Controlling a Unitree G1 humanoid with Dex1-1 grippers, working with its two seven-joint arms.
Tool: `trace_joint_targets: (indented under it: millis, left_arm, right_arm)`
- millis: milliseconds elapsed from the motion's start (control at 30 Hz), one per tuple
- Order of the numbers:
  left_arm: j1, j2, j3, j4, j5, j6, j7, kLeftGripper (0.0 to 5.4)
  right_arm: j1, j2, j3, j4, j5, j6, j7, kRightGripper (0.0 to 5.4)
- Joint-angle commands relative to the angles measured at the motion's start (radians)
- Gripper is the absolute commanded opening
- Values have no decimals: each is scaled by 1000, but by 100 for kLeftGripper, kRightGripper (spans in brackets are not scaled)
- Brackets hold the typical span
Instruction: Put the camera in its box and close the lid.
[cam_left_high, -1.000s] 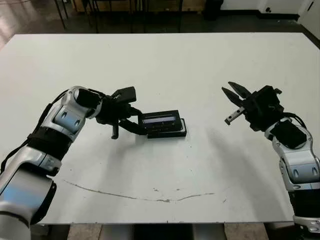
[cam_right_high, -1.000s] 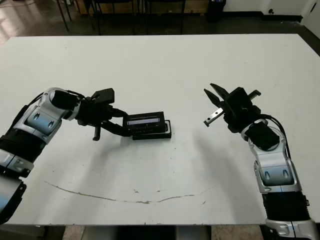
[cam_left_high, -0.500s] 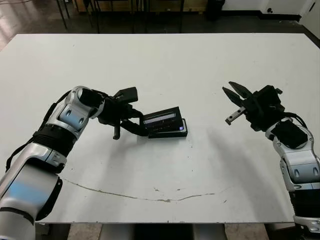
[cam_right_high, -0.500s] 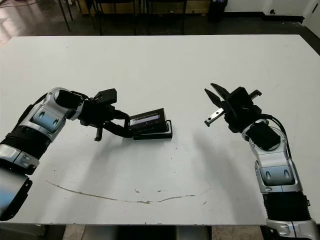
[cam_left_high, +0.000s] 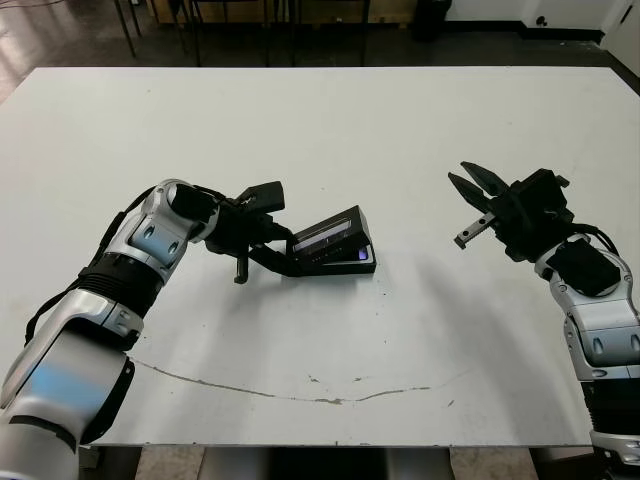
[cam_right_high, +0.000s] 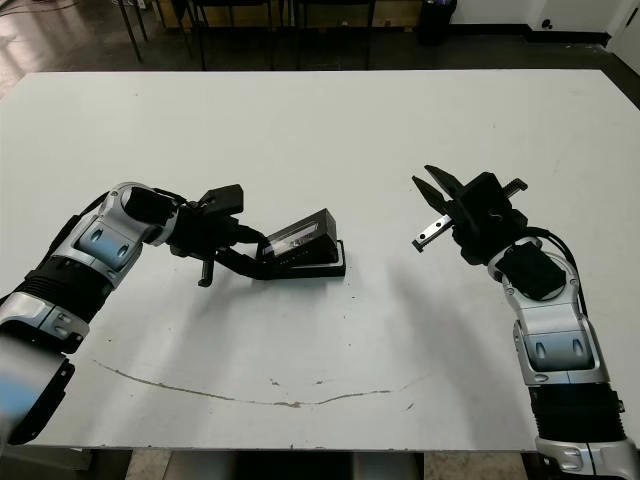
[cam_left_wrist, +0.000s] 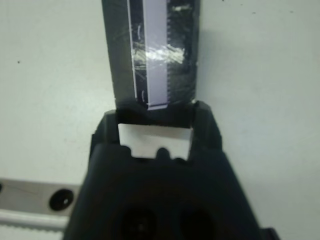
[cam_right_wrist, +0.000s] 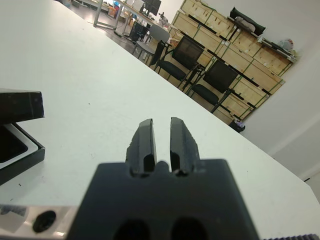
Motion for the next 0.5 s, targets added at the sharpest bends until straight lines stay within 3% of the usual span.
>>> trace_joint_targets:
  millis: [33,500]
  left_arm:
    - [34,-22,-20,-28,-4,38,-21,64]
    - [43,-40,-49,-127,24,107,30,64]
  right_arm:
    - [9,-9,0,12,8,9,10,0]
    - [16,-9,0,5,4,19,3,0]
